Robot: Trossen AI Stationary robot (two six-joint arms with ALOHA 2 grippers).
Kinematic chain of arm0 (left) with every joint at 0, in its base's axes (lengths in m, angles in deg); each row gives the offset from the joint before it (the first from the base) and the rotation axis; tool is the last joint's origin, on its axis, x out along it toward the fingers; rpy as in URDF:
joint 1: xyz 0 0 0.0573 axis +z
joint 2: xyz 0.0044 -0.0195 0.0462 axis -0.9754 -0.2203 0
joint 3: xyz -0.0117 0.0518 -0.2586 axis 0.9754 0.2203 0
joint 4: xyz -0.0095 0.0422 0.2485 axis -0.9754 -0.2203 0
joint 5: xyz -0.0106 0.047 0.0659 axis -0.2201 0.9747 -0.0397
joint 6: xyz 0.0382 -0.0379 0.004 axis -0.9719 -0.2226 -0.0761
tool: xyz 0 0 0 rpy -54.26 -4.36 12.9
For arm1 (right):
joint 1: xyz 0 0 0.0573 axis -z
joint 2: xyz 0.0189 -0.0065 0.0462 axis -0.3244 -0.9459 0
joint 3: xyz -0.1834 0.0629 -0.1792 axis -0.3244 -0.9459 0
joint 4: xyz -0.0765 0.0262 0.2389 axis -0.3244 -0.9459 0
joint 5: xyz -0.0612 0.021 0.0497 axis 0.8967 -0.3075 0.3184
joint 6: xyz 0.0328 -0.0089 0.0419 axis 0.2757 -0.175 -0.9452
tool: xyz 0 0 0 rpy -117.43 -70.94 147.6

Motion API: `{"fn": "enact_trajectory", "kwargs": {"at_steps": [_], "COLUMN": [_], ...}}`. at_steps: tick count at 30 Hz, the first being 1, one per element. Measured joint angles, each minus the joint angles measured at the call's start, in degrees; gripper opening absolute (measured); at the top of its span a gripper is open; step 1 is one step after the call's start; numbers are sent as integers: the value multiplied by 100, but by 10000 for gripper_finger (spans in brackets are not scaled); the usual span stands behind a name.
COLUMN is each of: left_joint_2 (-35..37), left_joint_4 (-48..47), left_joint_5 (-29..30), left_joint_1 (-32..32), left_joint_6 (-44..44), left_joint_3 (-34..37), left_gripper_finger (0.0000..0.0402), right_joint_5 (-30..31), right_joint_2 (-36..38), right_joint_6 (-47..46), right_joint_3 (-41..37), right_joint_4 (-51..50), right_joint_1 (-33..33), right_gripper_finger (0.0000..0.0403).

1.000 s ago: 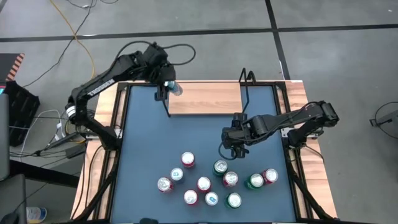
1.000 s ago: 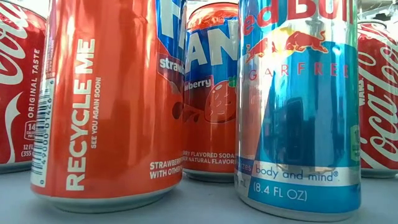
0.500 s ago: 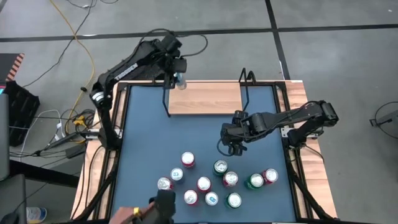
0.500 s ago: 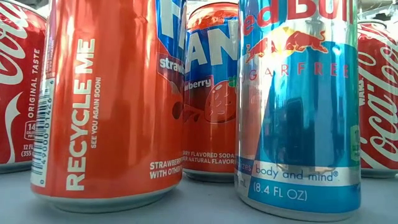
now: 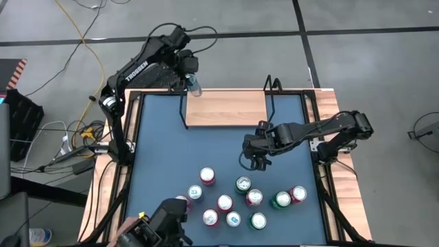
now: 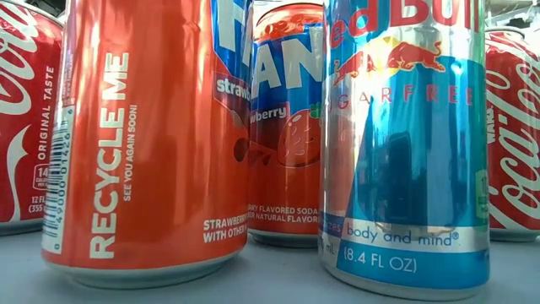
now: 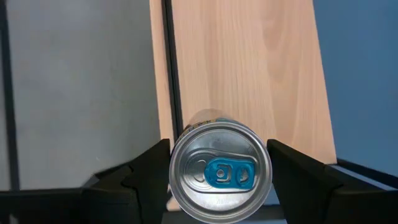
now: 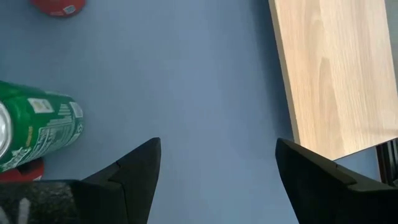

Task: Place canned beverage on shelf
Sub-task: Put the top blue soda can on the shelf

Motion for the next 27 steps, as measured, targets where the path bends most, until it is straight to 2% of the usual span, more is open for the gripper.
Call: {"fn": "enact_trajectory", "kwargs": {"at_steps": [13, 27], "left_joint_2": [0, 2], "left_joint_4": [9, 252], "left_joint_5": [211, 471], "left_joint_1": [-124, -139], "left_joint_6": [-387, -480], "left_joint_3": [2, 550], "left_gripper_finger": [218, 224], "right_joint_5": [-6, -10], "right_joint_2": [0, 0], "right_joint_6": [11, 9], "right_joint_3": [0, 0], "right_joint_4": [124, 207], "right_joint_1": [154, 154], "right_gripper_finger": [302, 302]}}
